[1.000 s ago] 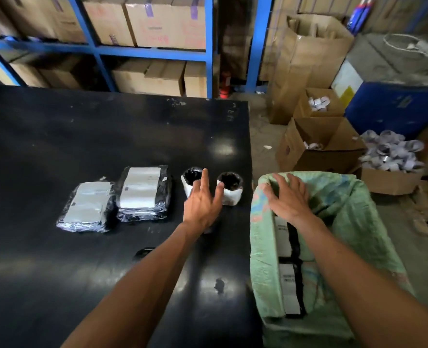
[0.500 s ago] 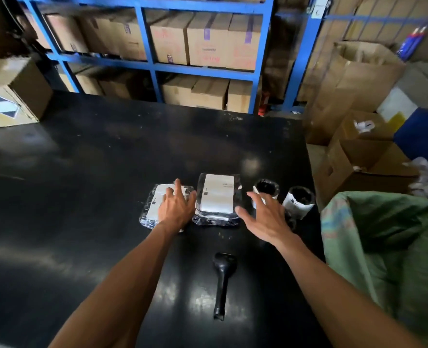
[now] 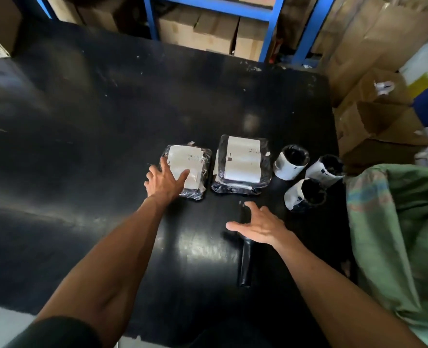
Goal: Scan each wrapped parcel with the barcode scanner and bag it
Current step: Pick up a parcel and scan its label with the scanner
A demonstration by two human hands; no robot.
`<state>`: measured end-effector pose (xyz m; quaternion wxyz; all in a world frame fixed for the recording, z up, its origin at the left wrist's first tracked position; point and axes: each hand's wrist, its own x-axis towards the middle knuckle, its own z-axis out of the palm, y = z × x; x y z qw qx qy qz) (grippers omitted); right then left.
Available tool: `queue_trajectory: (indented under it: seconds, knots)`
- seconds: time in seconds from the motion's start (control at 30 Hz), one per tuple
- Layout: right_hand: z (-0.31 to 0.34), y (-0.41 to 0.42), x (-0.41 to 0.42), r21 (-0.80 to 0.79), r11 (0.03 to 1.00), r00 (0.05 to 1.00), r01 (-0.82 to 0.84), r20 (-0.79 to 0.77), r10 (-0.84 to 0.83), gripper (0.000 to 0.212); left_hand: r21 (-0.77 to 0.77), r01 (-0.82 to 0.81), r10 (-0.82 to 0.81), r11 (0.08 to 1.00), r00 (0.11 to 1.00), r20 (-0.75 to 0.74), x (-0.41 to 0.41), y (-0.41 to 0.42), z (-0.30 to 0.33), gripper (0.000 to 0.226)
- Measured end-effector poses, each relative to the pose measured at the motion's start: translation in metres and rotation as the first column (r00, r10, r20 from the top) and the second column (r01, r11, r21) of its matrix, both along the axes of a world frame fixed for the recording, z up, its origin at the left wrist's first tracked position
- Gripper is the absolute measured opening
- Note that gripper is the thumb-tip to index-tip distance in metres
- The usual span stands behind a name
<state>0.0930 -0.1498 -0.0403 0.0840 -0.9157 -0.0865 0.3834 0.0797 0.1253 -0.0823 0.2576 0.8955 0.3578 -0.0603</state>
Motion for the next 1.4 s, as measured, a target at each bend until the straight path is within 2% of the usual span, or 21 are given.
queue_trajectory:
  seconds: [0.1,0.23,0.37,0.47,0.57,0.7,0.87,0.97,1.07,1.13,1.2,1.33,1.4]
  knots:
    - [-0.011,0.001,0.003,-0.047,0.999,0.999,-0.013,-0.053,0.011,0.109,-0.06,-0.015,0.012,0.998,0.999,-0.047,0.017,0.01,-0.011,0.099]
    - [-0.019,-0.003,0.006,-0.041,0.99,0.975,0.134,-0.173,-0.139,0.117,-0.153,-0.008,-0.004,0.988,0.997,-0.075,0.032,0.023,-0.02,0.114]
    - [-0.022,0.001,0.007,-0.025,0.971,0.948,0.238,-0.212,-0.238,0.115,-0.227,-0.001,-0.017,0.974,0.997,-0.075,0.039,0.044,-0.019,0.138]
    - [-0.022,0.002,-0.001,-0.022,0.926,0.909,0.377,-0.183,-0.375,0.104,-0.313,0.004,-0.028,0.95,0.997,-0.072,0.037,0.044,-0.013,0.147]
    - [-0.024,-0.003,-0.014,0.013,0.874,0.851,0.485,-0.236,-0.469,0.094,-0.32,-0.021,0.01,0.947,0.999,-0.036,0.03,0.033,-0.008,0.145]
    - [-0.028,-0.009,-0.029,0.187,0.781,0.8,0.596,-0.229,-0.555,0.091,-0.271,-0.06,0.064,0.961,0.998,0.008,0.019,0.017,-0.003,0.14]
    - [-0.007,-0.012,-0.03,0.39,0.739,0.834,0.549,-0.193,-0.518,0.079,-0.232,-0.071,0.097,0.97,0.99,0.103,0.004,0.003,0.011,0.125]
    - [0.014,-0.012,-0.024,0.532,0.633,0.814,0.563,-0.223,-0.537,0.057,-0.25,-0.101,0.137,0.963,0.982,0.131,-0.006,-0.003,0.023,0.114]
    - [0.036,-0.01,-0.02,0.671,0.439,0.775,0.597,-0.342,-0.532,0.043,-0.249,-0.122,0.172,0.961,0.966,0.19,-0.02,-0.01,0.032,0.109]
    - [0.054,-0.004,-0.019,0.71,0.31,0.744,0.632,-0.445,-0.498,0.037,-0.237,-0.126,0.186,0.963,0.95,0.251,-0.031,-0.016,0.036,0.109]
    - [0.07,0.004,-0.018,0.741,0.223,0.736,0.634,-0.489,-0.469,0.032,-0.232,-0.132,0.202,0.964,0.929,0.311,-0.039,-0.022,0.041,0.107]
    - [0.097,0.022,-0.018,0.825,0.161,0.764,0.542,-0.404,-0.503,0.032,-0.218,-0.111,0.194,0.97,0.892,0.408,-0.053,-0.033,0.051,0.105]
    - [0.108,0.027,-0.018,0.859,0.166,0.782,0.484,-0.338,-0.524,0.03,-0.211,-0.094,0.179,0.973,0.881,0.437,-0.056,-0.037,0.056,0.105]
